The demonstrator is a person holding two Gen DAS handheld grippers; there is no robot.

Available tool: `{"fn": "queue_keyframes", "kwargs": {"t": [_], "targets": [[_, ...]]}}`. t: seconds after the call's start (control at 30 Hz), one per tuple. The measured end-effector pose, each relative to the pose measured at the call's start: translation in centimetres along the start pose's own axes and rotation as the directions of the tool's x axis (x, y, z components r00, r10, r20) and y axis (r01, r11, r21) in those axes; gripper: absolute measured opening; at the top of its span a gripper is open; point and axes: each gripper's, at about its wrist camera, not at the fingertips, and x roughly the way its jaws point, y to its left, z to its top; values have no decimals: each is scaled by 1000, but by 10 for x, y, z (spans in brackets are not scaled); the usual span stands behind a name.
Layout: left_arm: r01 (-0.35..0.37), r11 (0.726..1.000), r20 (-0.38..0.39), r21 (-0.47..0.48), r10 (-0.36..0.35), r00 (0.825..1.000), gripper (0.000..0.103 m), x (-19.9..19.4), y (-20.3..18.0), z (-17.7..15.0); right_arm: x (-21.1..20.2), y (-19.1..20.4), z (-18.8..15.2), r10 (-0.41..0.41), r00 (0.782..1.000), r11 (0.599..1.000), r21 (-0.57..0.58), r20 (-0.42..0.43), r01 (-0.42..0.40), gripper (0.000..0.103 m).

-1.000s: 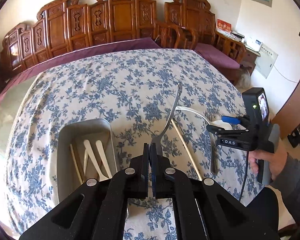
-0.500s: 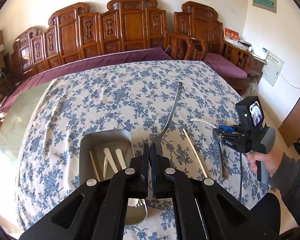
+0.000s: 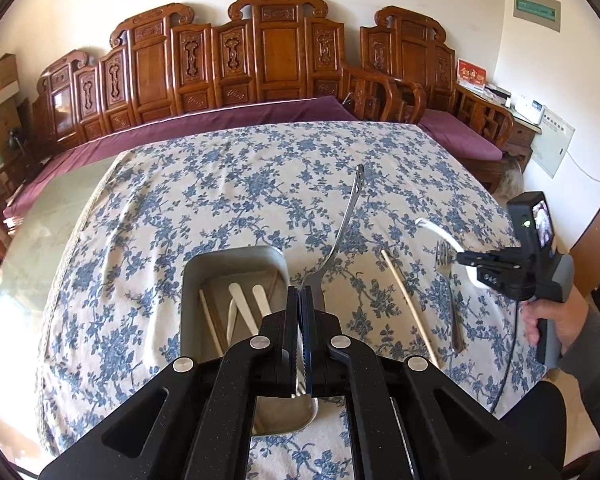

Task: Organize utensils

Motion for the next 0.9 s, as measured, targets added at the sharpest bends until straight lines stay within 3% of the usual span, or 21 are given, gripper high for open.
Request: {"fn": "queue_keyframes", "kwargs": {"t": [0.47,0.9], "targets": [[-60,997,-33,-50,58,998,1,13,37,-19,-42,25,-1,43,998,999,-10,53,-43,4],[-127,989,-126,-78,116,985,1,47,68,-51,-73,75,0,160,984,987,-31,77,-158,4]]}}
